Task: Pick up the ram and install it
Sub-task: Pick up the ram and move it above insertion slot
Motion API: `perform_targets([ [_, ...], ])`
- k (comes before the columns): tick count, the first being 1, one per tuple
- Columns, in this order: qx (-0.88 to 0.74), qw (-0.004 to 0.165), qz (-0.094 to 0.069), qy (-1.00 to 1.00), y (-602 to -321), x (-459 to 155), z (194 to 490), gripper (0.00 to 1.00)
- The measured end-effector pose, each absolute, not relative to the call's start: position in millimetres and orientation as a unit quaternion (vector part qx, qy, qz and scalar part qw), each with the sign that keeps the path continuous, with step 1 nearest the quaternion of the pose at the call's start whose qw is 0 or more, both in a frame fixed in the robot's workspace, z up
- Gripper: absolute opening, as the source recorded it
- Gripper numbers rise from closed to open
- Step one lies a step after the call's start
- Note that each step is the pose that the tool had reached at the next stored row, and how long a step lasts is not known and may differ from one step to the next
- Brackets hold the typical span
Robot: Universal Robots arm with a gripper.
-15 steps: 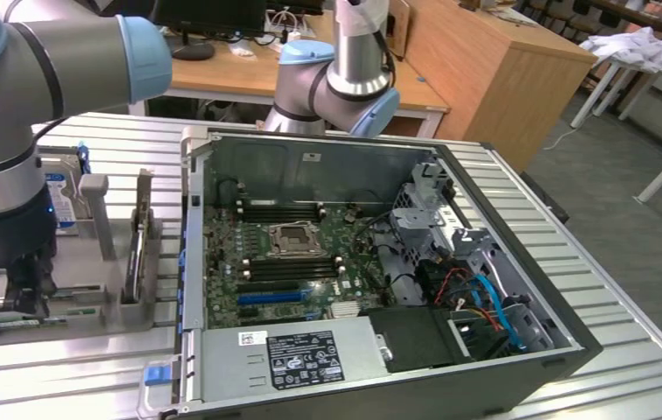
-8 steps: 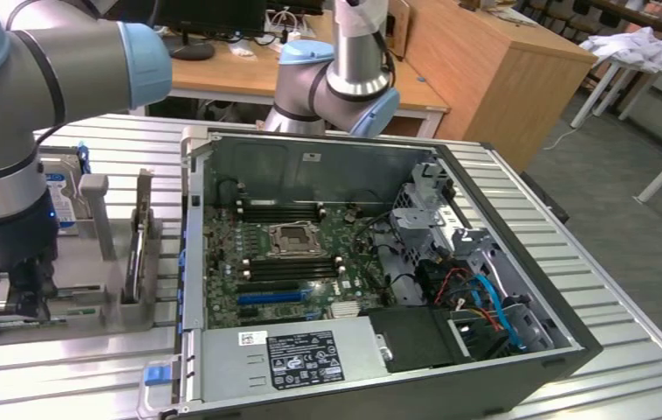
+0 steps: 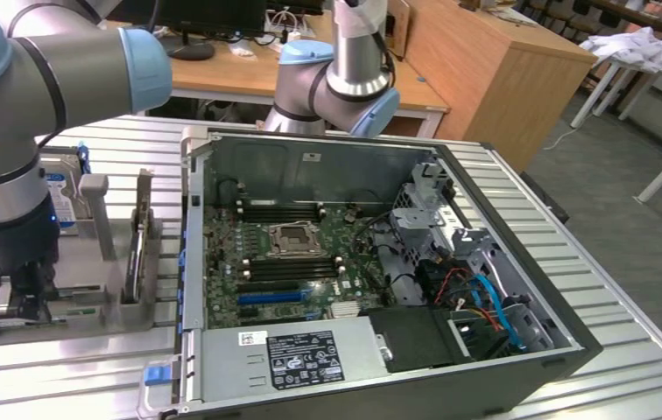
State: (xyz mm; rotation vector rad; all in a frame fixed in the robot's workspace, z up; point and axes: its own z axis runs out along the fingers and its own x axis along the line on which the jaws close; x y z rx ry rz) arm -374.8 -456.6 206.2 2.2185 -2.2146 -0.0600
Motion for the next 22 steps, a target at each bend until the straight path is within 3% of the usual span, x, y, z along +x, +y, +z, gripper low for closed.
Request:
perform_targets([
  [22,0.708,0.003,-0.019,-0.706,-456.6,-370.0,204.4,0.37],
])
